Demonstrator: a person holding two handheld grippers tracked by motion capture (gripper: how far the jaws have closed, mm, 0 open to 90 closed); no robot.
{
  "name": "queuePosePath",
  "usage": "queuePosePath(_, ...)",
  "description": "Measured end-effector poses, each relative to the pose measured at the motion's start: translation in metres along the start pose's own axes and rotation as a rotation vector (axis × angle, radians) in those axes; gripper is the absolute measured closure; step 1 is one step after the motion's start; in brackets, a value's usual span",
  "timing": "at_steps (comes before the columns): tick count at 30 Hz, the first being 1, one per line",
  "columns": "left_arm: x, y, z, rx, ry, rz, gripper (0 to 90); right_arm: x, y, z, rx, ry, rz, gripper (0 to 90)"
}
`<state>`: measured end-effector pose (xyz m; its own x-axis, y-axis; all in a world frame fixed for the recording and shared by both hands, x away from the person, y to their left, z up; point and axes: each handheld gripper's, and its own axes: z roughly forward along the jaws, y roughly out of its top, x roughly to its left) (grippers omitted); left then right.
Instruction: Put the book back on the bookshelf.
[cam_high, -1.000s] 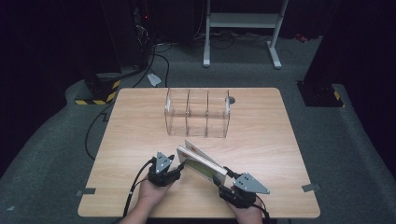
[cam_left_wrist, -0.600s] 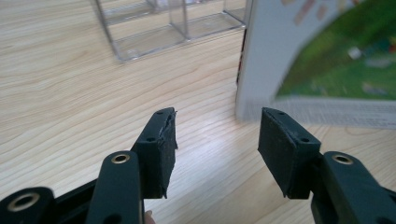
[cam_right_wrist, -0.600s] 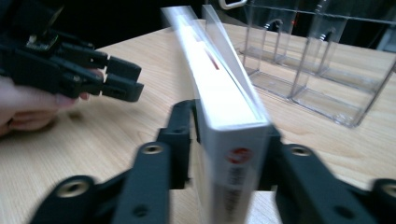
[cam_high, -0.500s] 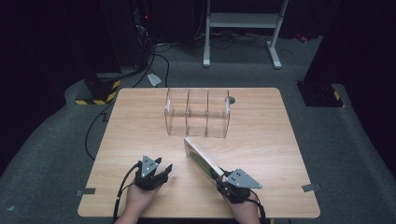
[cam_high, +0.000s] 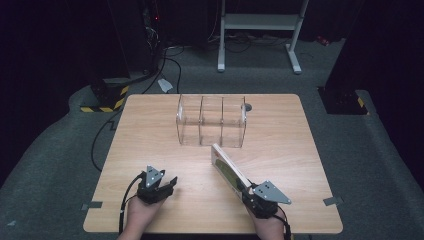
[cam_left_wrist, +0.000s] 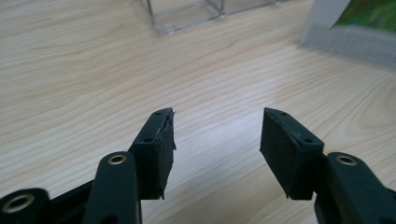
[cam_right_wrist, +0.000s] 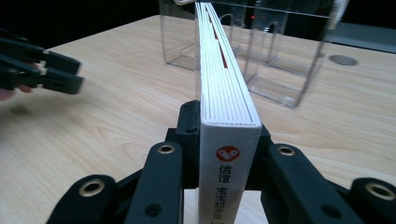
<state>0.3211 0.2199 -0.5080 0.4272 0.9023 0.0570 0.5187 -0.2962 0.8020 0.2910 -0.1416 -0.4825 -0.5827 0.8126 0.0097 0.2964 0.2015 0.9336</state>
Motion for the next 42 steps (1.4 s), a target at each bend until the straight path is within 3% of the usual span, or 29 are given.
queuePosePath(5, 0.023, -0.014, -0.006, 0.008, 0.037, -0.062, 41.6, -0.013, -0.002, -0.007, -0.002, -0.049, 0.041, 74.6)
queuePosePath(8, 0.03, -0.021, -0.005, 0.011, 0.061, -0.069, 40.7, -0.018, -0.002, -0.009, -0.001, -0.068, 0.054, 74.5)
queuePosePath(16, 0.034, -0.027, -0.001, 0.055, 0.057, -0.036, 38.6, -0.025, -0.004, -0.012, 0.006, -0.113, 0.084, 74.3)
queuePosePath(23, 0.037, -0.027, 0.001, 0.076, 0.019, -0.079, 36.5, -0.02, -0.004, -0.011, 0.004, -0.132, 0.087, 73.7)
queuePosePath(30, 0.038, -0.027, 0.001, 0.075, 0.021, -0.074, 36.2, -0.021, 0.0, -0.01, 0.025, -0.122, 0.105, 72.9)
queuePosePath(34, 0.038, -0.027, 0.001, 0.077, 0.02, -0.072, 36.2, -0.02, 0.002, -0.009, 0.046, -0.134, 0.096, 74.4)
queuePosePath(37, 0.038, -0.027, 0.001, 0.077, 0.02, -0.073, 36.2, -0.017, 0.004, -0.008, 0.061, -0.138, 0.056, 74.9)
queuePosePath(42, 0.038, -0.027, 0.001, 0.079, 0.018, -0.077, 36.1, -0.014, 0.01, -0.007, 0.05, -0.14, 0.036, 75.4)
